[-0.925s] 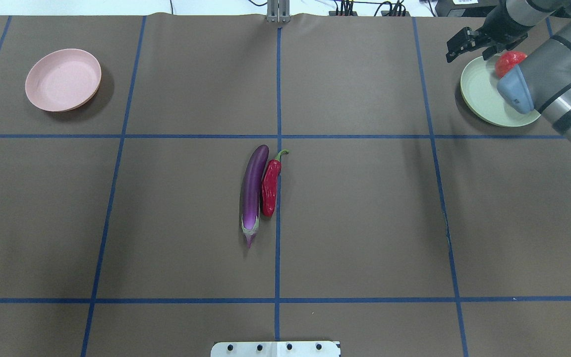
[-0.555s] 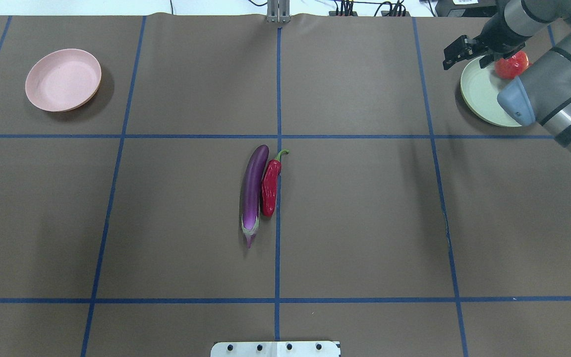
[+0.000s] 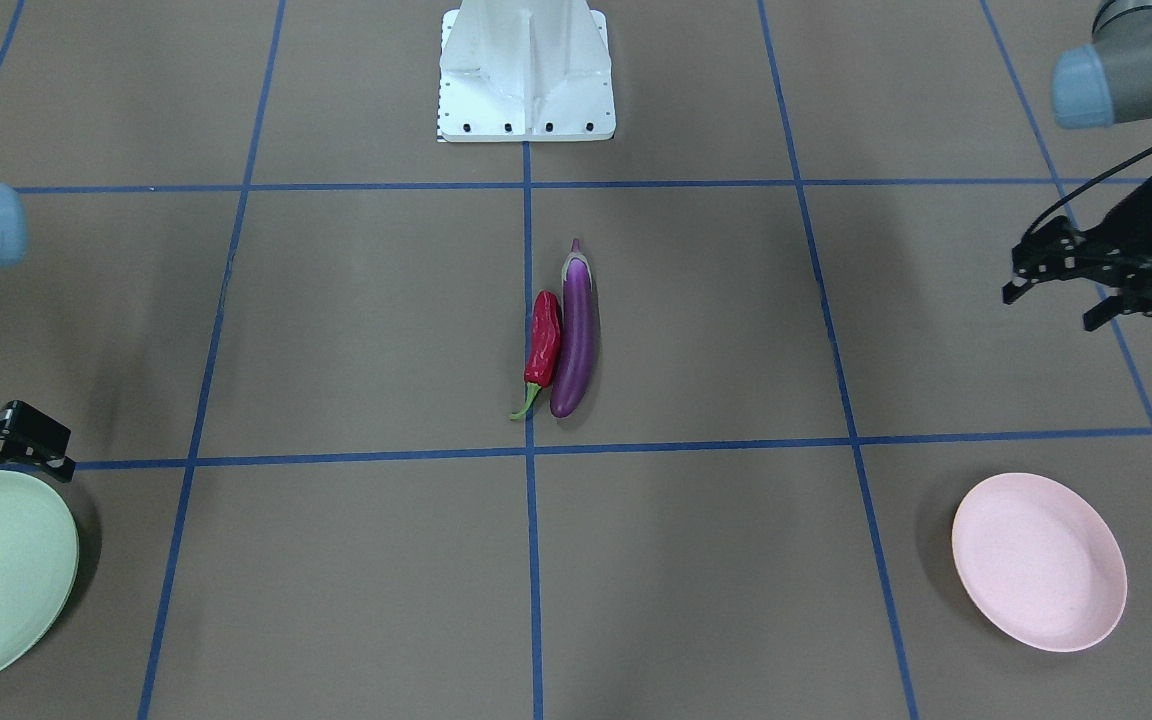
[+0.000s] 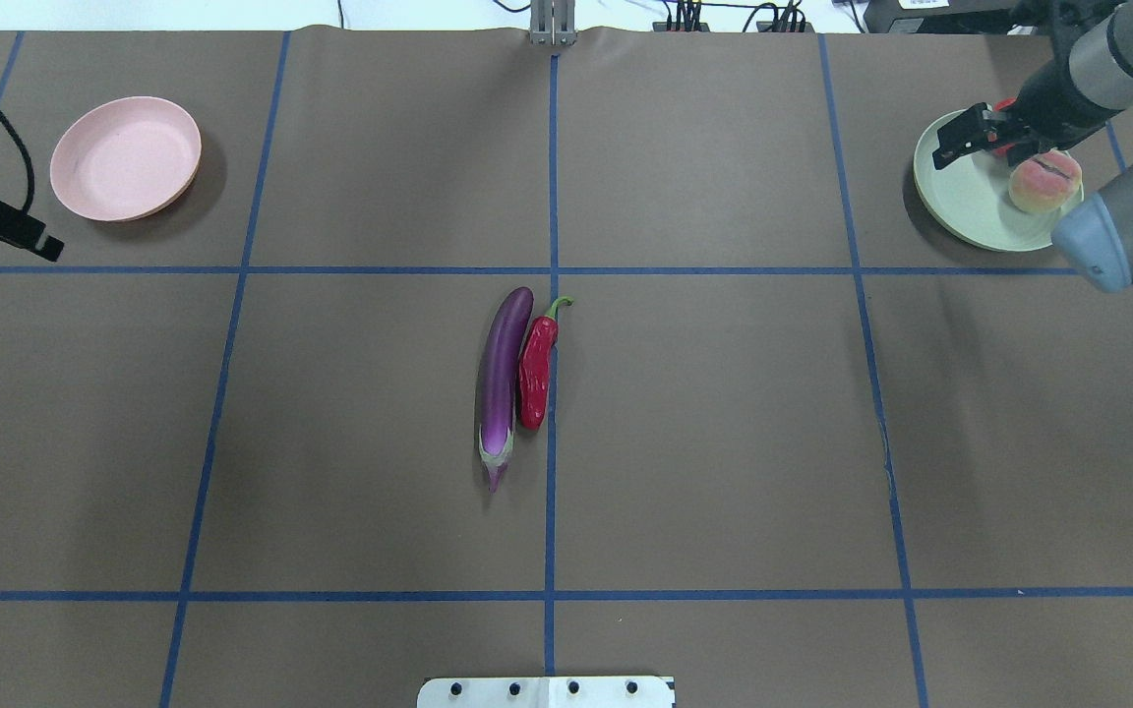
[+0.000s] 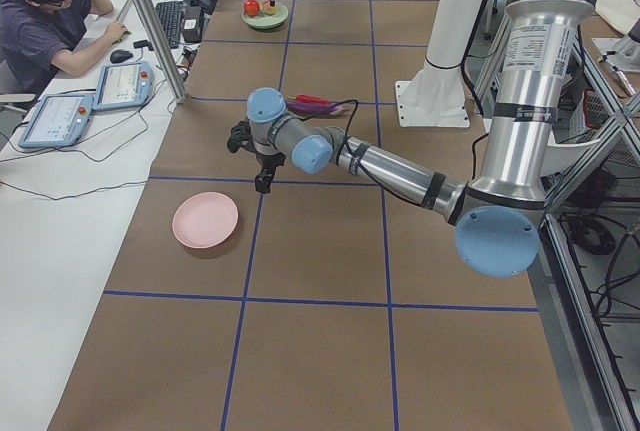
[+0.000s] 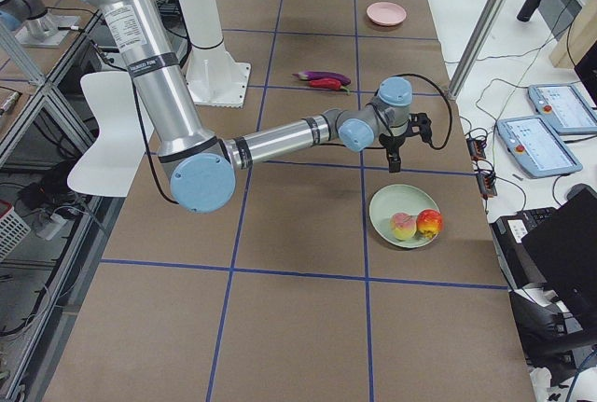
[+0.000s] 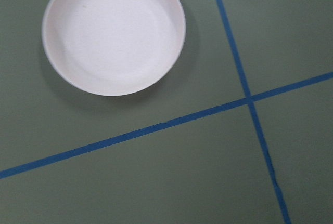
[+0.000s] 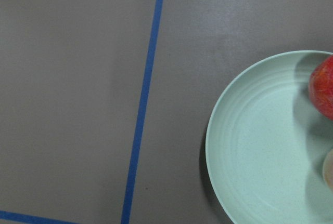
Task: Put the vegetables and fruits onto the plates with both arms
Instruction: 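Release the pomegranate and withdraw the right gripper while the left arm moves in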
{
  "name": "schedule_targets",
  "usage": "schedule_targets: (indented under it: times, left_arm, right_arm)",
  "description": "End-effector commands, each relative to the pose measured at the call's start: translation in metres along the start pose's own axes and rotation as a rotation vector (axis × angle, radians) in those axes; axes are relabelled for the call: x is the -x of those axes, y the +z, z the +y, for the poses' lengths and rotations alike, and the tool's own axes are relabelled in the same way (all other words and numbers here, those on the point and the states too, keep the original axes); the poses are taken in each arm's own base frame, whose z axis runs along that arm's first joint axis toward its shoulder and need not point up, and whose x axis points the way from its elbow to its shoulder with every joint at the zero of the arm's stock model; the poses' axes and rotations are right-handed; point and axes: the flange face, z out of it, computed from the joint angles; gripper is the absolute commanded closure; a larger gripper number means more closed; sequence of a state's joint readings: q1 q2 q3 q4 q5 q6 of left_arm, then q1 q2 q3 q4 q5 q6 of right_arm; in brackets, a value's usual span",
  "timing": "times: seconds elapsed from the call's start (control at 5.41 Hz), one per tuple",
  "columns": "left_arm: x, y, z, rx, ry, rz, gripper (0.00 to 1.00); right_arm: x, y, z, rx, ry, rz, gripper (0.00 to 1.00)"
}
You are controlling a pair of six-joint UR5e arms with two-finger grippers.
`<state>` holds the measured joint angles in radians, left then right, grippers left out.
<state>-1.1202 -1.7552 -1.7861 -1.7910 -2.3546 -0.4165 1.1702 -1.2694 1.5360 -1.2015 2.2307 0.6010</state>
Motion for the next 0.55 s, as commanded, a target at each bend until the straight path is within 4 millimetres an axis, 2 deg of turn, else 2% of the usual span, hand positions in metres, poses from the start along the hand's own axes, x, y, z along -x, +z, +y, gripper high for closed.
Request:
schedule_targets:
  times: [0.0,0.18,0.37]
  left_arm:
    - [-0.112,0.049,-0.034,0.058,-0.072,0.051,0.00]
    - [-0.181,0.088,-0.039,0.017,-0.111,-0.024,0.00]
    - [-0.247,0.123,-0.058,0.030,-0.144,-0.017,0.00]
  right_arm:
    - [-0.087,-0.034,0.079,0.009,-0.094,0.040,0.00]
    - [-0.153,-0.054,0.129,0.036,-0.137,0.039,0.00]
    - [-0.209,-0.068,0.169,0.072,-0.160,0.053,0.00]
